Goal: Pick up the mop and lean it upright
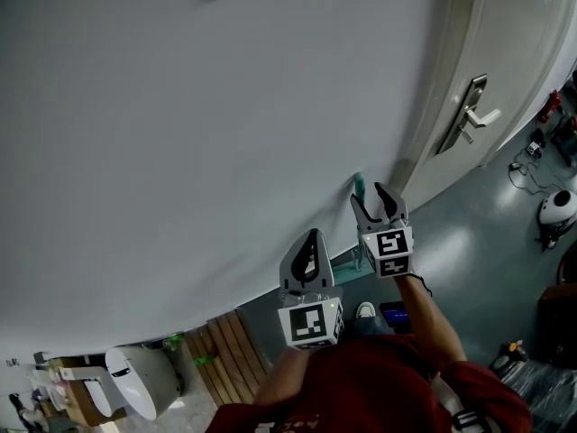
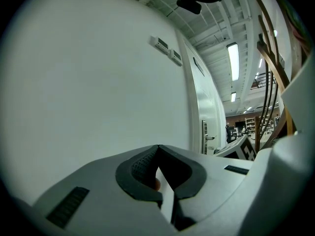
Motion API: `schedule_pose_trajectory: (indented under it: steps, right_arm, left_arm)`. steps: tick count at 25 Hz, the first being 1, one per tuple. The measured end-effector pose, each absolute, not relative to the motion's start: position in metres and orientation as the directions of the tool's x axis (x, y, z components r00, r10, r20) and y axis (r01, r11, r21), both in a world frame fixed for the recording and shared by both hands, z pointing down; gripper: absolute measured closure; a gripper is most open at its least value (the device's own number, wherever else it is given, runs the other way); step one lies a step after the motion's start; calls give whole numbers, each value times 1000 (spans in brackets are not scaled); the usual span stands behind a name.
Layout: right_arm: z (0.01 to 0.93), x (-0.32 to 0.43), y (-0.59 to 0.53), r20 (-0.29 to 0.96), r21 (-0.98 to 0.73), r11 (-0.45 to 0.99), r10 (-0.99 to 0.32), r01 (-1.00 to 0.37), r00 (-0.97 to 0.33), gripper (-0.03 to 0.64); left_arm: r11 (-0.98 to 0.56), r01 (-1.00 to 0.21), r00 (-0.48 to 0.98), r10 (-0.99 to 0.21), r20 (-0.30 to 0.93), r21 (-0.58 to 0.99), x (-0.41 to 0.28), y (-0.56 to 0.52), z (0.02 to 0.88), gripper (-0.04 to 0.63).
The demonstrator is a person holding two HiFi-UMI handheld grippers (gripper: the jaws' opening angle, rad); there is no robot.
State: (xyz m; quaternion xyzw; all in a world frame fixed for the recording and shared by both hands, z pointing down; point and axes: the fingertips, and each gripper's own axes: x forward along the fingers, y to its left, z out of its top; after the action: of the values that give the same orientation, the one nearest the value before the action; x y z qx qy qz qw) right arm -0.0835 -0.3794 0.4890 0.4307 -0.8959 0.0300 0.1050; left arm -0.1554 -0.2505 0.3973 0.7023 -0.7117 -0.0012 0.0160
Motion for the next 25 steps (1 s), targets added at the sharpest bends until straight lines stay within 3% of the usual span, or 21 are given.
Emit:
schedule_pose_trajectory:
  steps: [8, 13, 25]
  right_arm:
    - [494, -89, -396, 227, 56, 637, -758, -769, -611, 396]
    - [497, -94, -397, 240, 53, 636, -756, -769, -609, 503]
    - [499, -91, -395, 250, 53, 634, -757, -772, -604, 508]
  left_arm:
    - [39, -999, -38, -999, 29, 17, -157, -246, 395, 583]
    - [42, -999, -42, -999, 10, 13, -156, -244, 390, 583]
    - [51, -999, -51, -999, 17, 11, -160, -246, 393, 583]
